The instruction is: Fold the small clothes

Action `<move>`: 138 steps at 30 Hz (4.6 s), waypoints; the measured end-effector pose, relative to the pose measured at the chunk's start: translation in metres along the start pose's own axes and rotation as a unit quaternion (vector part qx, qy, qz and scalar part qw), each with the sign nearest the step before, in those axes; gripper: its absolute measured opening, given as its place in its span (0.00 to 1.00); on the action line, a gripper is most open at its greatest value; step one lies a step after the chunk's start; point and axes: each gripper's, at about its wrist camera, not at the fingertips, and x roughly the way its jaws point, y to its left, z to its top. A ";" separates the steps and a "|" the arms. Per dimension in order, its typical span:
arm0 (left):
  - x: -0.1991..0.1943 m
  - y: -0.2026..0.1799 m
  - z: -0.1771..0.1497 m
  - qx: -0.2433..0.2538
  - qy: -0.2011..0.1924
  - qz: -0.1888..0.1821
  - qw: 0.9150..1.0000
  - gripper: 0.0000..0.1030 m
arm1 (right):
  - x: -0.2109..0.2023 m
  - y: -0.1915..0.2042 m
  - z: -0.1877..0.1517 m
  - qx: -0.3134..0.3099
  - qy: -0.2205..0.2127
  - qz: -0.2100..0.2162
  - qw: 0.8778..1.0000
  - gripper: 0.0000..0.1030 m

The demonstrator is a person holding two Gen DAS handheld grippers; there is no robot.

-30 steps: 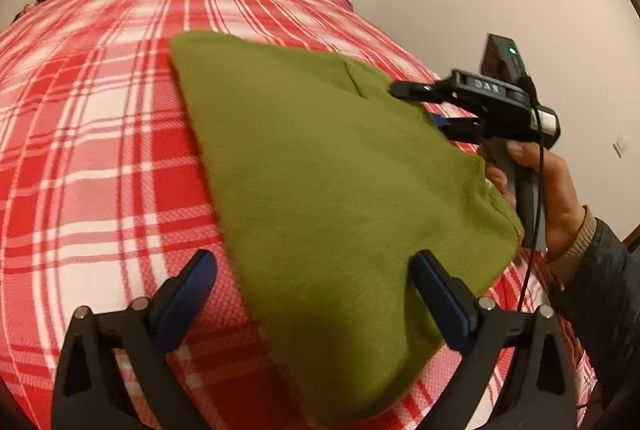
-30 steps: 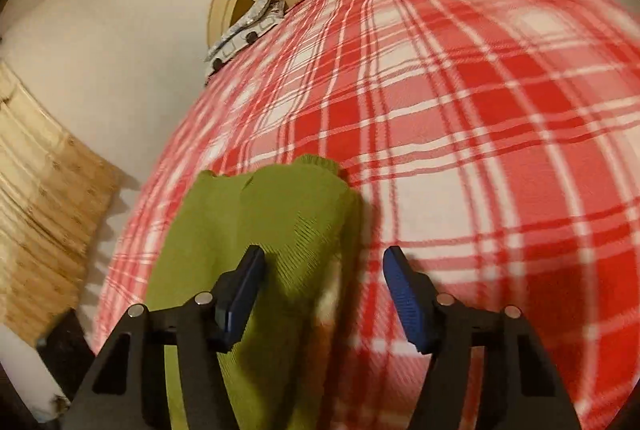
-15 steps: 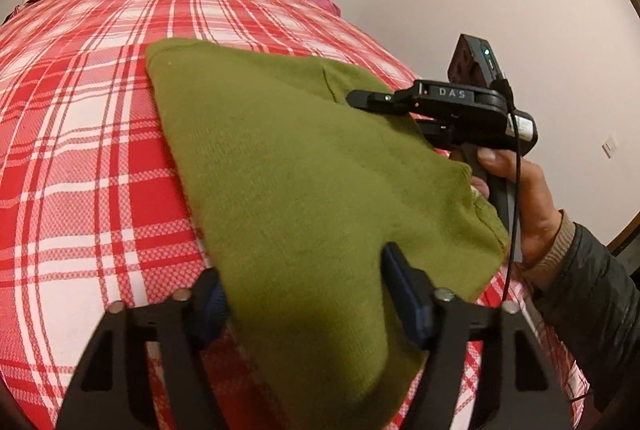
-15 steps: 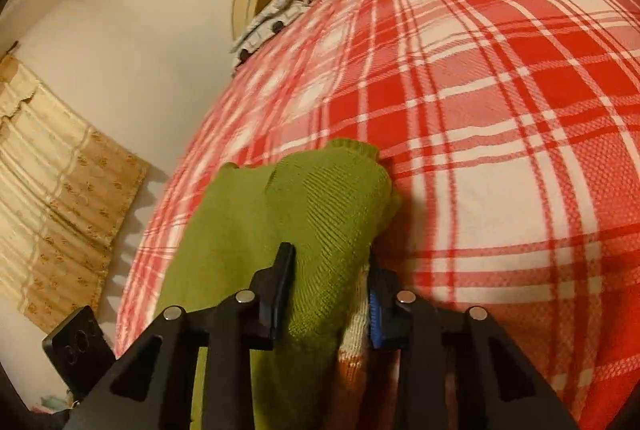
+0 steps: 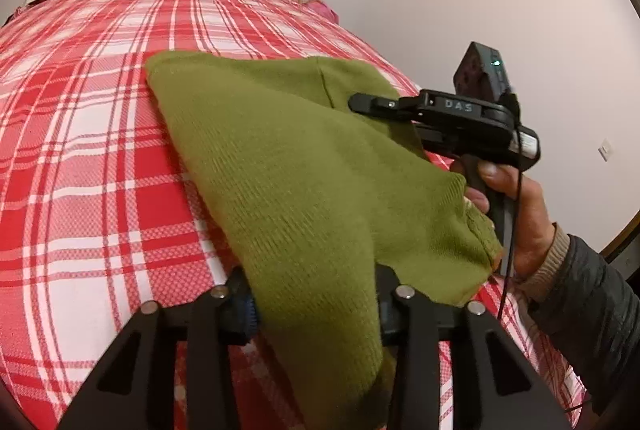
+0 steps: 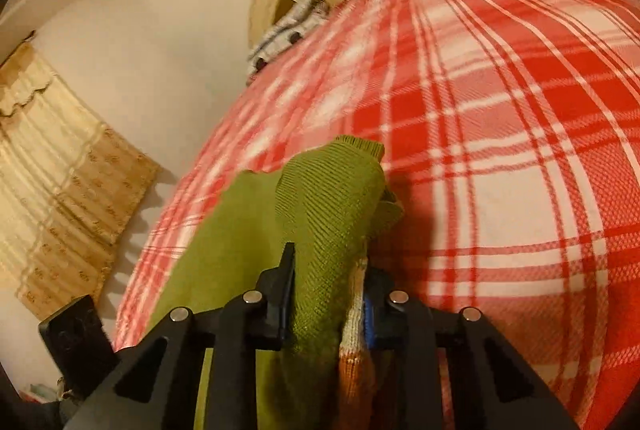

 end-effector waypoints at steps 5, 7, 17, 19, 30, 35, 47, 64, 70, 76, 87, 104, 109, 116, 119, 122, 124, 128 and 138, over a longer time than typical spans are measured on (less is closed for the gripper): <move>-0.017 -0.004 0.002 0.008 -0.012 0.004 1.000 0.35 | -0.002 0.023 -0.001 -0.017 -0.008 0.001 1.000 0.26; -0.025 -0.003 0.002 0.009 -0.013 0.001 1.000 0.35 | -0.003 0.029 -0.003 -0.020 -0.005 0.001 1.000 0.25; -0.046 0.008 -0.008 0.002 0.020 0.029 0.999 0.35 | 0.003 0.061 -0.025 -0.022 0.019 -0.005 1.000 0.25; -0.052 0.005 -0.010 0.010 0.018 0.036 0.999 0.35 | 0.004 0.069 -0.028 -0.026 0.022 -0.004 0.999 0.25; -0.095 0.014 -0.024 0.014 0.001 0.058 0.998 0.34 | 0.007 0.120 -0.048 -0.042 0.030 0.020 0.998 0.25; -0.113 0.024 -0.034 0.006 -0.004 0.067 0.998 0.34 | 0.016 0.144 -0.058 -0.049 0.037 0.029 0.998 0.24; -0.164 0.046 -0.062 -0.018 -0.028 0.088 0.996 0.34 | 0.038 0.208 -0.082 -0.071 0.054 0.060 0.994 0.24; -0.221 0.086 -0.101 -0.066 -0.062 0.118 0.989 0.34 | 0.083 0.283 -0.117 -0.094 0.085 0.106 0.986 0.24; -0.240 0.097 -0.115 -0.080 -0.072 0.130 0.986 0.34 | 0.100 0.308 -0.127 -0.105 0.098 0.121 0.982 0.24; -0.258 0.109 -0.125 -0.093 -0.082 0.144 0.982 0.34 | 0.117 0.334 -0.137 -0.116 0.109 0.136 0.978 0.24; -0.286 0.126 -0.142 -0.112 -0.099 0.173 0.973 0.34 | 0.149 0.375 -0.149 -0.130 0.129 0.165 0.969 0.24; -0.316 0.155 -0.177 -0.145 -0.101 0.209 0.962 0.34 | 0.208 0.433 -0.186 -0.149 0.177 0.197 0.953 0.24; -0.313 0.158 -0.188 -0.148 -0.091 0.213 0.961 0.34 | 0.225 0.434 -0.197 -0.146 0.193 0.194 0.951 0.24; -0.311 0.162 -0.200 -0.153 -0.080 0.215 0.961 0.34 | 0.241 0.432 -0.206 -0.142 0.209 0.187 0.949 0.24; -0.307 0.163 -0.207 -0.153 -0.074 0.217 0.961 0.34 | 0.245 0.430 -0.207 -0.140 0.212 0.183 0.950 0.24; -0.304 0.165 -0.213 -0.157 -0.069 0.219 0.961 0.35 | 0.251 0.428 -0.207 -0.138 0.214 0.177 0.951 0.24; -0.301 0.167 -0.217 -0.162 -0.063 0.219 0.960 0.36 | 0.255 0.425 -0.208 -0.140 0.216 0.167 0.952 0.24; -0.299 0.168 -0.222 -0.171 -0.058 0.228 0.957 0.48 | 0.261 0.421 -0.213 -0.156 0.222 0.129 0.954 0.27; -0.315 0.139 -0.223 -0.128 -0.052 0.269 0.953 0.56 | 0.231 0.421 -0.203 -0.203 0.187 0.072 0.958 0.28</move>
